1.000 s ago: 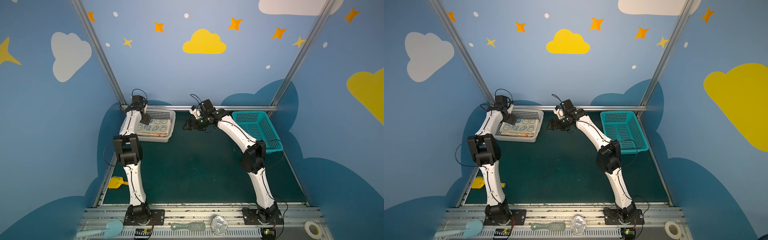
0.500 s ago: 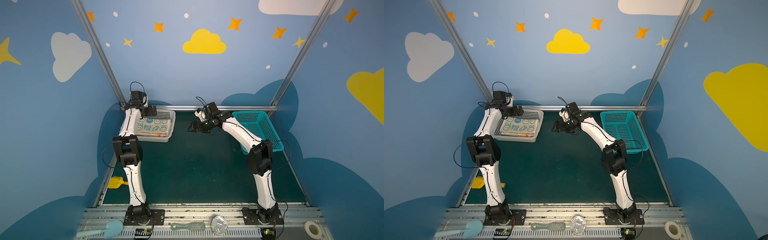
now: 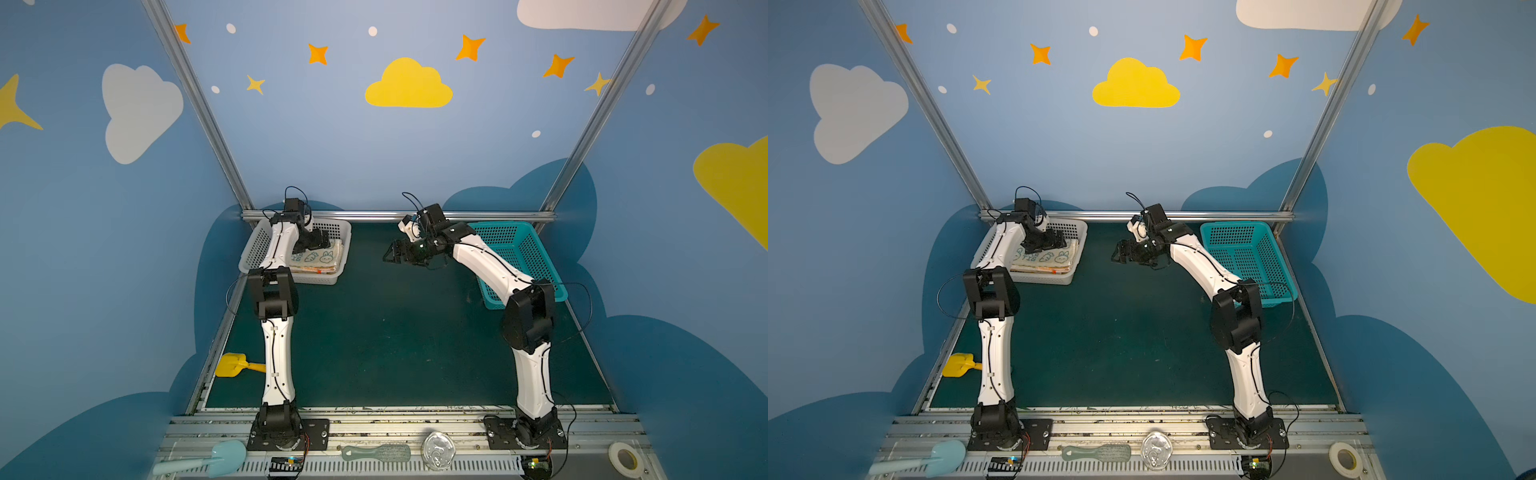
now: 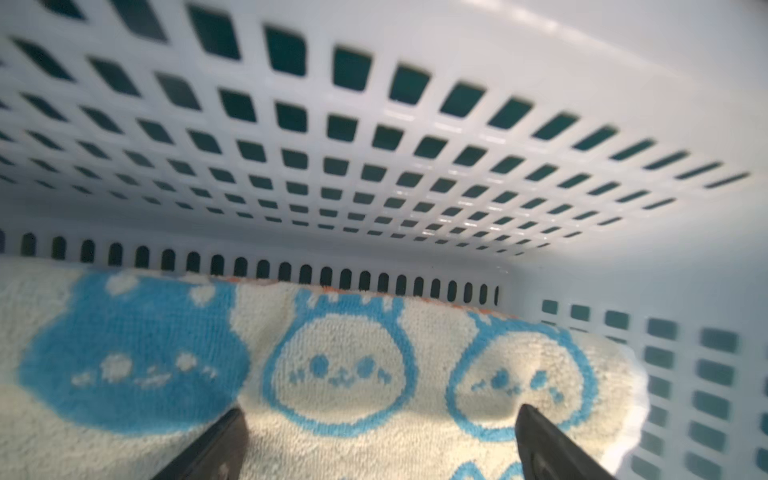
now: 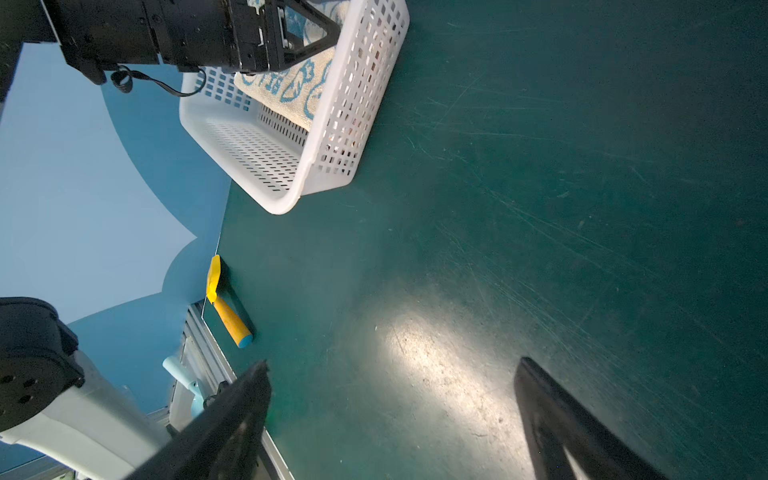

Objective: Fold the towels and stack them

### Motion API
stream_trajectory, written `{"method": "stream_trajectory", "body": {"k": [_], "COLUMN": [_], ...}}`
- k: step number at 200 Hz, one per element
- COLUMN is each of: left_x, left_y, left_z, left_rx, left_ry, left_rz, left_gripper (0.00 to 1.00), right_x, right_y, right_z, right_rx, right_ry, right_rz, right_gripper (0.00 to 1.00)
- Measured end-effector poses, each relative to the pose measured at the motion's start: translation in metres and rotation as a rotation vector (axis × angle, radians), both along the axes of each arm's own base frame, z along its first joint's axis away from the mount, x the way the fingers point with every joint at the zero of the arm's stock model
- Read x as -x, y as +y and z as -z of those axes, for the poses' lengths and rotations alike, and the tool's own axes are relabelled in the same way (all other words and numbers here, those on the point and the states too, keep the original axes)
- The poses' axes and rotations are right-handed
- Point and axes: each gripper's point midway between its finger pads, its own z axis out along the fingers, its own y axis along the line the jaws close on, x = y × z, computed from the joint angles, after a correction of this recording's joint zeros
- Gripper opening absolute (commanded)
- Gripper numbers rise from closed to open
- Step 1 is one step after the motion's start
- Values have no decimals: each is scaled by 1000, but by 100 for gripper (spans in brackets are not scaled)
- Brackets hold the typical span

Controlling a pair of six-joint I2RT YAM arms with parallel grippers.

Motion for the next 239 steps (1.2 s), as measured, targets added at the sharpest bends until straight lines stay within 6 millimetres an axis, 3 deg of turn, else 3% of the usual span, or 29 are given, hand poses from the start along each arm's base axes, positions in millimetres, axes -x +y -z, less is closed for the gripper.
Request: {"method": "stream_trajectory", "body": {"k": [30,44,58,77,92,107,119,142,186,213,239], "left_x": [8,11,13,21,37,57,73,100,158,186,199], "left_y": [-2,-4,-7,-15,-30,-53,-78,-137,-245,-282,-295], "left_z": [-18,-46,-87,-154,-200,-231,-243,-237,-173,-156,-165], "left_rx": [-2,-6,-12,-17,-3,18,47,104,183,206,214], "left_ry": [-22,-74,-164,-326,-451,-556,-616,-657,-574,-546,-575], "left_rz": [5,9,13,24,42,76,118,221,432,512,538], "left_gripper": [99,99,99,99,99,99,99,99,99,99,99], "right_x": [1,0,-5,-19,-36,-49,-55,-56,-40,-25,-18], "right_y": [-6,-15,-34,-78,-125,-171,-202,-240,-271,-279,-278], "right_z": [-8,-18,-30,-48,-57,-54,-41,-2,81,106,114], "right_rx": [9,21,52,116,190,283,365,511,687,721,712], "right_ry": [-10,-30,-58,-110,-154,-174,-159,-72,200,289,323], "right_rz": [11,33,82,191,309,415,481,531,504,487,477], "right_gripper": [91,92,92,93,93,92,90,79,66,47,23]}}
